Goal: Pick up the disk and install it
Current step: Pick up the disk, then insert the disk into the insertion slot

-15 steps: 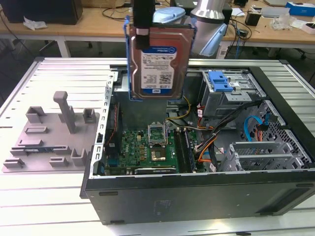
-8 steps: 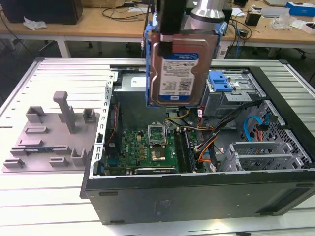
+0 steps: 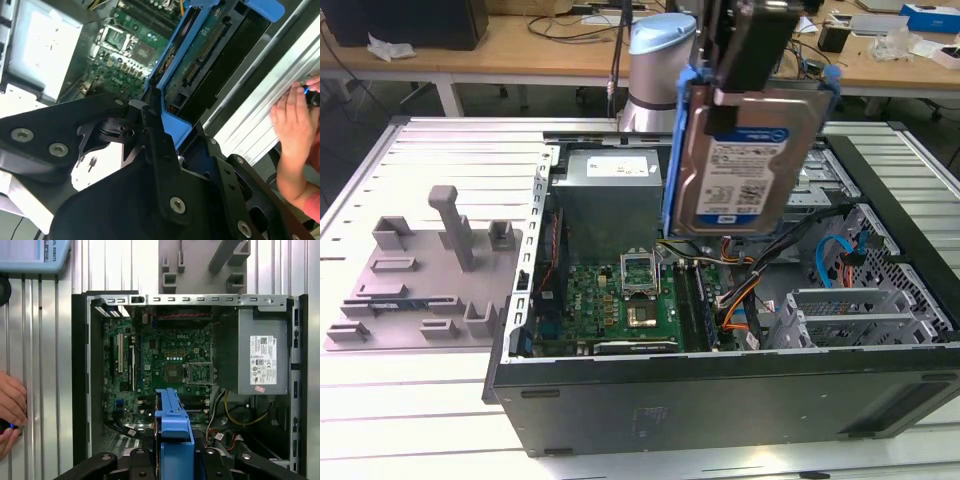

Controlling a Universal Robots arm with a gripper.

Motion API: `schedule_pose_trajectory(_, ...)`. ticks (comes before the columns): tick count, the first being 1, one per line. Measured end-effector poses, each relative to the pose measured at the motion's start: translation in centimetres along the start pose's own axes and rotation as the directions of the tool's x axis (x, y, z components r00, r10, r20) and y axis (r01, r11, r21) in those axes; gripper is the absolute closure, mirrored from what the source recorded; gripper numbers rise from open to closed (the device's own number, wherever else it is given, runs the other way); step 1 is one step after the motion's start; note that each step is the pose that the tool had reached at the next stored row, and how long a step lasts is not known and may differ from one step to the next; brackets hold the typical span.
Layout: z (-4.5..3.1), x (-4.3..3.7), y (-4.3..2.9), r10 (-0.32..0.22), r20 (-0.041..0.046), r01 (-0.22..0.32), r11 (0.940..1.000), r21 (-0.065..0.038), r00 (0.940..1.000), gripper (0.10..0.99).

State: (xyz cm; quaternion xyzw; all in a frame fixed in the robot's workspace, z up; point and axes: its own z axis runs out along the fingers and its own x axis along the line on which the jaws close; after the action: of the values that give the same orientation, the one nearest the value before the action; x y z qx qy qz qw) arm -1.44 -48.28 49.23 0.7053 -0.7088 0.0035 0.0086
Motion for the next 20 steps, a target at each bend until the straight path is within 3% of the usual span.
schedule_pose_trajectory(1, 0.0, 0.44, -0.71, 0.0, -0.0001, 0.0, 1.0, 0.0, 1.0, 0.718)
schedule_pose_trajectory(4, 0.01, 0.85, -1.35, 0.0, 0.0001, 0.0, 1.0, 0.0, 1.0, 0.718)
schedule_pose_trajectory(20, 0.0, 0.85, -1.45, 0.0, 0.0, 0.0, 1.0, 0.0, 1.0, 0.718)
